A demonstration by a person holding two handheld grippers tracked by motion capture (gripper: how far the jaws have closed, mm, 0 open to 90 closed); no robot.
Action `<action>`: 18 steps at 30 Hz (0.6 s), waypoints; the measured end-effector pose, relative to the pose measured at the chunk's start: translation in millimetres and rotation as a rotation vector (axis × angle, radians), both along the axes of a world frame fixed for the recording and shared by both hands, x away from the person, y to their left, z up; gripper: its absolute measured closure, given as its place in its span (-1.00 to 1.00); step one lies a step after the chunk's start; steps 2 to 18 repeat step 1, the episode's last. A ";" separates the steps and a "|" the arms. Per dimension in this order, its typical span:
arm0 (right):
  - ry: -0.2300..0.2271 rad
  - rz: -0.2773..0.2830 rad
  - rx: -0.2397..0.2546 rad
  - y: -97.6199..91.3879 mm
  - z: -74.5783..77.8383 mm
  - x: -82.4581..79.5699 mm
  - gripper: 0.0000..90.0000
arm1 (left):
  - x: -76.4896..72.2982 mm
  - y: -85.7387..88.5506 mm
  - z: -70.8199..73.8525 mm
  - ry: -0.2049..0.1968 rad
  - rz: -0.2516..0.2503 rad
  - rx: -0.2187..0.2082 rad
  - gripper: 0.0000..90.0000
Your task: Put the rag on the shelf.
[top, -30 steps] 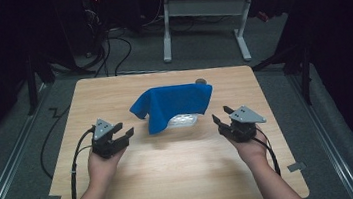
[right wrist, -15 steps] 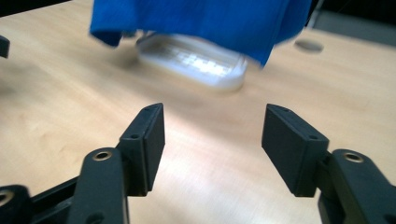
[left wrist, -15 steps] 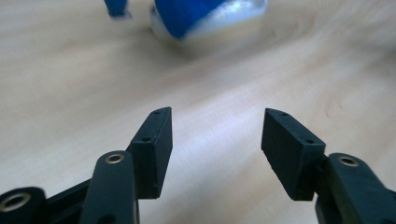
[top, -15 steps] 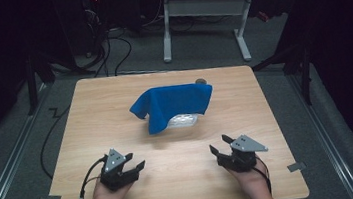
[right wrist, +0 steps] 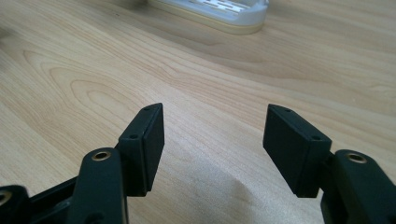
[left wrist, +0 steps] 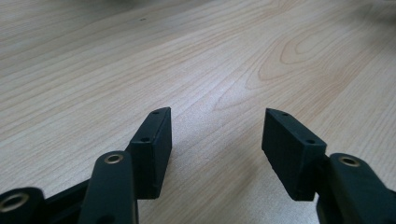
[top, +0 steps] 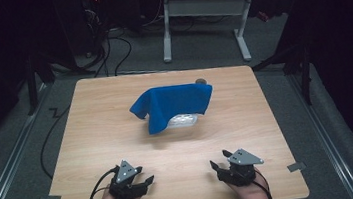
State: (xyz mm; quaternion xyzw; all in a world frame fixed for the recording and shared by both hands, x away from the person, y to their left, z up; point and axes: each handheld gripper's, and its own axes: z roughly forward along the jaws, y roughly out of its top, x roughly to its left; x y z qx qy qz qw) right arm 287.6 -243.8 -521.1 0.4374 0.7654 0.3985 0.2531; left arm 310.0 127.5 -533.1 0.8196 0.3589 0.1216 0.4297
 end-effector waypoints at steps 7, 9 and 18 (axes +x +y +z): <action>0.000 -0.001 -0.002 -0.8 -0.5 0.1 -0.13 | 0.0 0.8 0.3 -0.002 0.000 0.003 -0.05; 0.000 -0.001 -0.002 -0.8 -0.5 0.1 -0.13 | 0.0 0.8 0.3 -0.002 0.000 0.003 -0.05; 0.000 -0.001 -0.002 -0.8 -0.5 0.1 -0.13 | 0.0 0.8 0.3 -0.002 0.000 0.003 -0.05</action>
